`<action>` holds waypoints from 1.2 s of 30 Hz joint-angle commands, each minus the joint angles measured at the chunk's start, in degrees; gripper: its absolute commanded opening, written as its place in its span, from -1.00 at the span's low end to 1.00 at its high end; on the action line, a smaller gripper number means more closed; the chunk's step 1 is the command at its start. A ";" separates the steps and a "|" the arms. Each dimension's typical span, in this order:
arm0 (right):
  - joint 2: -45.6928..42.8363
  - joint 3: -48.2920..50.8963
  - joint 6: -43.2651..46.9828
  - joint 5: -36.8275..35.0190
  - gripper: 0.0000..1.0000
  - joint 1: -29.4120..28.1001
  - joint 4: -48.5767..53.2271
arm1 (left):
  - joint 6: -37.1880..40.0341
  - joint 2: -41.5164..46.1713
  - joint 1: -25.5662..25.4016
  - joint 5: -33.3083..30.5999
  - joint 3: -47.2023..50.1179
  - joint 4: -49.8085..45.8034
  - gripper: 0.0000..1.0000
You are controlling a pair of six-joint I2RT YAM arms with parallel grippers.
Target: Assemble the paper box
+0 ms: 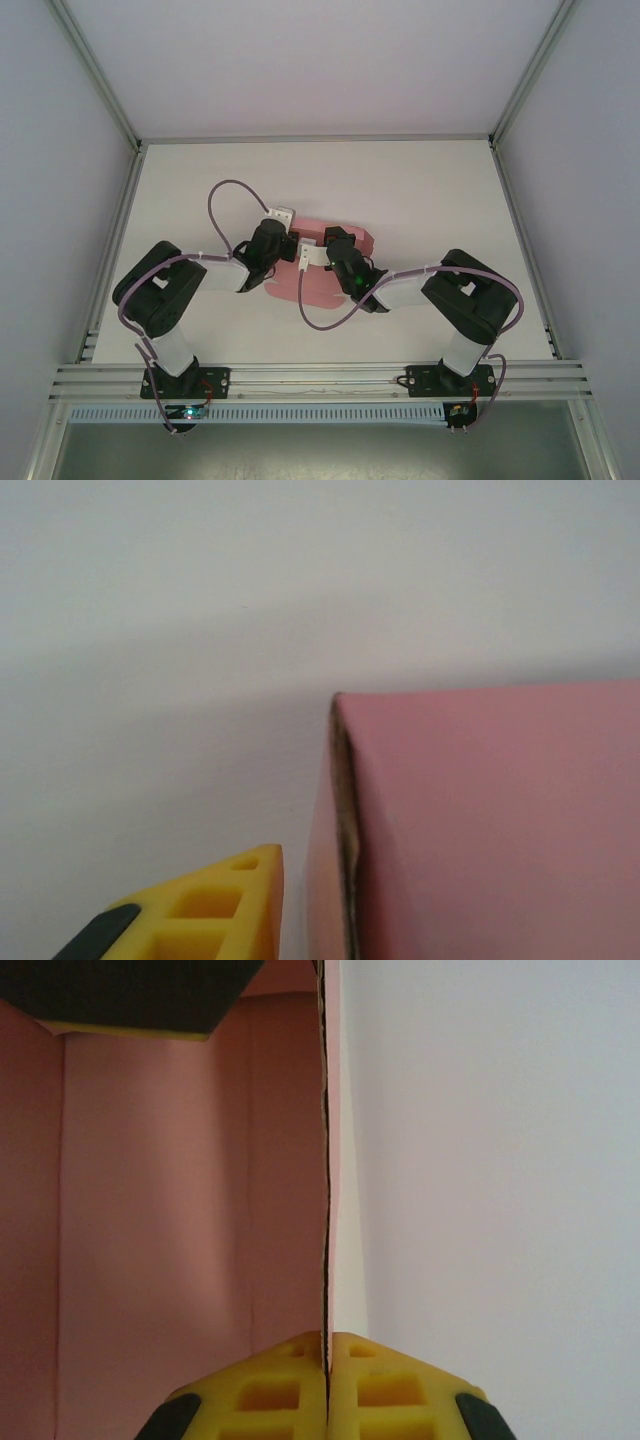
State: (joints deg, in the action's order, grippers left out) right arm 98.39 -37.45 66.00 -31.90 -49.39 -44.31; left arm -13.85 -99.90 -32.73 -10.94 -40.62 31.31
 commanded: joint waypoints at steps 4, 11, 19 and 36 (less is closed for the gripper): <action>-0.61 0.85 -3.07 0.41 -1.00 -0.17 10.48 | -11.50 -3.00 0.47 -20.54 -0.74 -6.15 -0.73; -1.14 0.56 -4.38 0.40 -1.00 -0.06 12.49 | -17.27 -4.34 0.22 -28.58 -2.30 -11.02 -0.89; -1.65 -0.12 -5.61 0.61 -1.00 -0.04 15.15 | -23.60 -4.69 0.21 -34.90 -6.05 -22.92 -1.00; -1.70 -0.96 -7.69 0.20 -1.00 0.33 15.31 | -9.81 0.56 0.21 -10.82 3.20 -4.01 -0.18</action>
State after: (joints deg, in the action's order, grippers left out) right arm 96.77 -40.23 61.04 -28.62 -49.39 -36.73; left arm -26.41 -100.27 -34.68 -21.21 -40.07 28.38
